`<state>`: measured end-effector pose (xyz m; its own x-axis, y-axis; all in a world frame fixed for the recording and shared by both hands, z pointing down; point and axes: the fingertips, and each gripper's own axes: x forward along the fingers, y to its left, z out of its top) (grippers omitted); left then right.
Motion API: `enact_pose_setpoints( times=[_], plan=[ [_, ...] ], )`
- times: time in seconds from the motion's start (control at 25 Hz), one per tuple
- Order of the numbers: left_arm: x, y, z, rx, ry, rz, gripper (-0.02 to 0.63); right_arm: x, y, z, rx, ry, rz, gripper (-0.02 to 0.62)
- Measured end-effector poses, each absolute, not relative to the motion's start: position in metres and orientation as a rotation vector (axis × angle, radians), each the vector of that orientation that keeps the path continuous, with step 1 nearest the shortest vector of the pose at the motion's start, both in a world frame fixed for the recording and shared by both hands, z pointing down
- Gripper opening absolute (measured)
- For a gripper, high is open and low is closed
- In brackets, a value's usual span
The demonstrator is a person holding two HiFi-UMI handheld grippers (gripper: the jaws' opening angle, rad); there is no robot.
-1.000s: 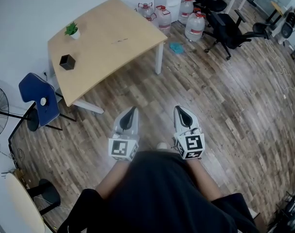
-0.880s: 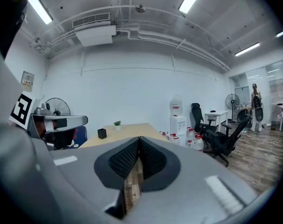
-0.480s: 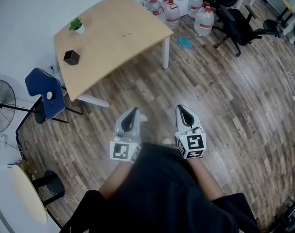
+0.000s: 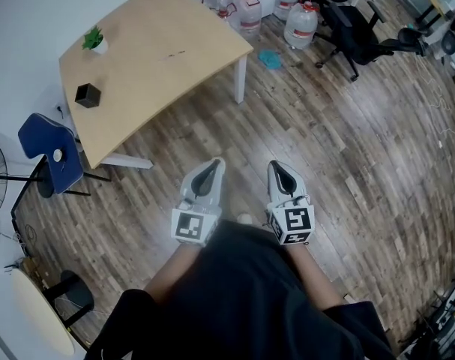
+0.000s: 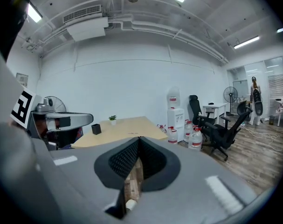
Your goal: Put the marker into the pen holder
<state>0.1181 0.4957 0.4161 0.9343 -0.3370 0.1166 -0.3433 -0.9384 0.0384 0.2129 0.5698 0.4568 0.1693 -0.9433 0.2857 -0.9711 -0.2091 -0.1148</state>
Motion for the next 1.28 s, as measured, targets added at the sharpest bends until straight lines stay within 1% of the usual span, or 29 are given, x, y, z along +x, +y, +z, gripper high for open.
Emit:
enact_pose_setpoints(
  times=[0.12,0.28,0.44,0.56,0.92,1.28],
  plan=[
    [0.138,0.468,0.424,3.019,-0.476,0.167,0.002,0.233,0.542,0.462,2.323,-1.878,0.474,0.003],
    [0.167,0.413,0.416,2.995,-0.481,0.088,0.002,0.257,0.486,0.465,2.283,-1.857,0.459,0.003],
    [0.178,0.348,0.401,2.972,-0.579,0.063,0.002,0.271,0.432,0.445,2.234,-1.851,0.412,0.003],
    [0.188,0.308,0.394,2.920,-0.551,0.059,0.002,0.279,0.389,0.433,2.228,-1.854,0.398,0.003],
    [0.211,0.219,0.389,2.904,-0.530,0.041,0.002,0.289,0.289,0.434,2.163,-1.853,0.428,0.003],
    [0.211,0.130,0.375,2.965,-0.495,-0.017,0.002,0.271,0.184,0.418,2.102,-1.933,0.318,0.003]
  ],
)
